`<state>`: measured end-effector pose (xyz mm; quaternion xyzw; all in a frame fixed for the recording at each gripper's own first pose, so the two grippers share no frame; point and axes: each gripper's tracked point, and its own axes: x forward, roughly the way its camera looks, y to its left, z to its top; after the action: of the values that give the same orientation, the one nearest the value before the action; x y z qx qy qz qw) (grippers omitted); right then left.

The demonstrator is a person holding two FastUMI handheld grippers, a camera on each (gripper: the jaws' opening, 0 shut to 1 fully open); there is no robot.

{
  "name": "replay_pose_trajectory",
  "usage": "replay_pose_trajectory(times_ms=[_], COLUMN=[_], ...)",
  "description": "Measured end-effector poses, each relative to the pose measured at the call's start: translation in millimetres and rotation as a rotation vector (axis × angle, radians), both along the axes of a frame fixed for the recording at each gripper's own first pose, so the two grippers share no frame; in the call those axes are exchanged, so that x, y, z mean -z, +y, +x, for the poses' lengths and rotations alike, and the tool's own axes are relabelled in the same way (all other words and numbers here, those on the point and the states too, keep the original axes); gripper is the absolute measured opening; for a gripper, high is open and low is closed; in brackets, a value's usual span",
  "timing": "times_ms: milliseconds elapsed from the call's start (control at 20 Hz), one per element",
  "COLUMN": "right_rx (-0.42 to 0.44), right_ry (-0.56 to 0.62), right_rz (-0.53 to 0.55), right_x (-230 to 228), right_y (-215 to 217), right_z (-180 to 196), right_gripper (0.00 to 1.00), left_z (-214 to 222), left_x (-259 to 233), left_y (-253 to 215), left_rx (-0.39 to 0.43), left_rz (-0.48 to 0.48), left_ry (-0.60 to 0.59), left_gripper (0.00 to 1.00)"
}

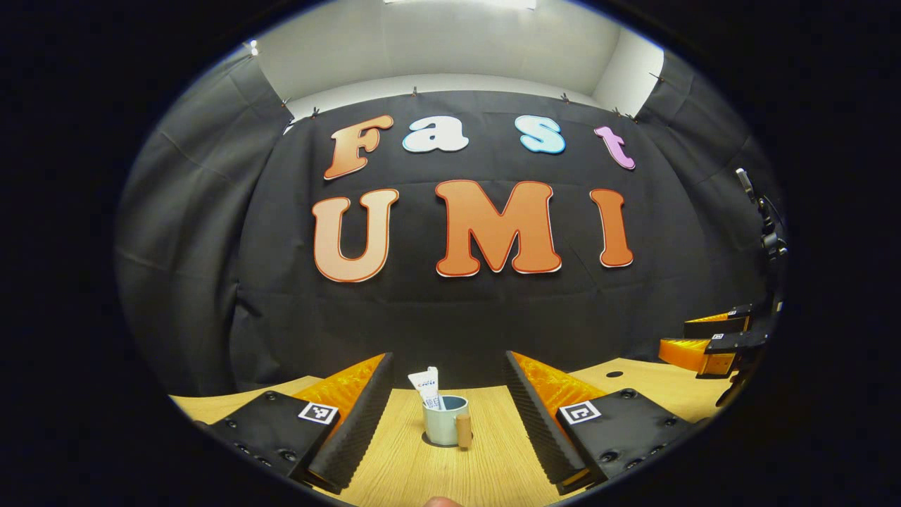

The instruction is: Put the toothbrush and toothpaste on the desktop into the cup, then pick up the cup and place it on the coaster on the desktop.

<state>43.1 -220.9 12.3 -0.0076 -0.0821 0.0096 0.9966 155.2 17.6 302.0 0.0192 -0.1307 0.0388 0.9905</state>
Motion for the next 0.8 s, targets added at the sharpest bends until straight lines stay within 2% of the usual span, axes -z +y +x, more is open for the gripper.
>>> replay_pose_trajectory(times_ms=[150,400,450,800], right_rx=[-0.014,-0.023,-0.021,-0.014], right_ry=[-0.001,-0.021,-0.026,-0.037], right_rz=[0.014,0.016,0.016,0.015], right_x=[-0.8,-8.4,-9.0,-13.3], right_y=[2.4,4.1,4.1,-0.7], right_z=[-1.1,-1.2,-1.1,-0.6], right_gripper=[0.84,0.84,0.84,0.84], left_z=[3.7,5.4,5.2,4.4], left_x=[6.4,2.3,3.0,-4.1], left_y=[-6.9,-15.9,-16.7,-20.6], left_rx=[0.002,0.014,0.016,0.025], left_rz=[0.012,0.026,0.025,0.038], left_ry=[0.000,0.000,0.000,-0.003], left_gripper=[0.96,1.00,0.96,0.96])
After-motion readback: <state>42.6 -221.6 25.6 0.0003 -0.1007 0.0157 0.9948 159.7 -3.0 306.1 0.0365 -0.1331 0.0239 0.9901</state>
